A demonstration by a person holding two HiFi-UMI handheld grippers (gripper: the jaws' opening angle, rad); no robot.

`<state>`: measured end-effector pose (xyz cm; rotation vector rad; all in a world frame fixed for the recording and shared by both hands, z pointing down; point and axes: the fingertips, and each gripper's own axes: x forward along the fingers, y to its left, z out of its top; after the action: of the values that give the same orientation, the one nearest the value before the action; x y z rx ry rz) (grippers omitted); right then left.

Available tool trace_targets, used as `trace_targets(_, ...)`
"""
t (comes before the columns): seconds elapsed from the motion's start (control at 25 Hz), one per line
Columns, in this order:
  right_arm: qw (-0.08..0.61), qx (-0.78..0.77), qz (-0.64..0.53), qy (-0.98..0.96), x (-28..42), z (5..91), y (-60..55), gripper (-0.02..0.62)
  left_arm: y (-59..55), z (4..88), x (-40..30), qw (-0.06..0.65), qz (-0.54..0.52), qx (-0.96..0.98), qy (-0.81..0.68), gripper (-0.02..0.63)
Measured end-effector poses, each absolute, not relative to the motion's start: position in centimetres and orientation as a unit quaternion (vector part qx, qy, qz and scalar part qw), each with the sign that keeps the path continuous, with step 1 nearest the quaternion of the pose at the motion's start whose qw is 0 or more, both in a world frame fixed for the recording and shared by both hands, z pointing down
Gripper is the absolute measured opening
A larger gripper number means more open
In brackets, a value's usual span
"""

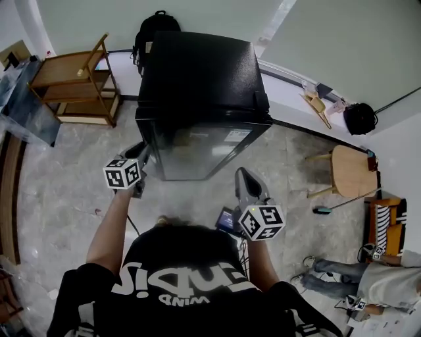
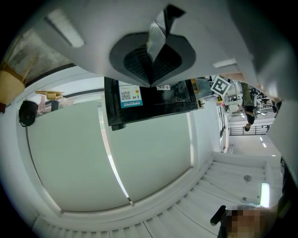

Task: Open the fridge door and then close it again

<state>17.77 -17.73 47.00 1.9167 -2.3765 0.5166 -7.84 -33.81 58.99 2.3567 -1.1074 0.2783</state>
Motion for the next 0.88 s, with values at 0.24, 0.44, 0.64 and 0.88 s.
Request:
trace_targets(0.24, 0.021, 0.617, 0.165, -0.769, 18.4, 46.9, -18.2, -0.003, -34.4, 59.1, -7.6, 0.256, 0.104, 0.869, -0.41, 0.095)
trace_targets(0.44, 0.024, 0.607, 0.167, -0.777, 17.6, 47.0, -18.1, -0.003, -33.4, 58.4, -7.9, 0.254, 0.095, 0.861, -0.431, 0.031)
trace_targets(0.64, 0.028, 0.596, 0.172, -0.784, 16.7, 47.6, -18.0, -0.003, -31.2, 55.9, -7.8, 0.234, 0.072, 0.872, -0.425, 0.002)
trace_targets(0.88, 0.037, 0.579, 0.174, -0.796, 15.4, 48.1, -18.0, -0.003, -27.9, 53.1, -7.5, 0.215, 0.055, 0.884, -0.412, 0.002)
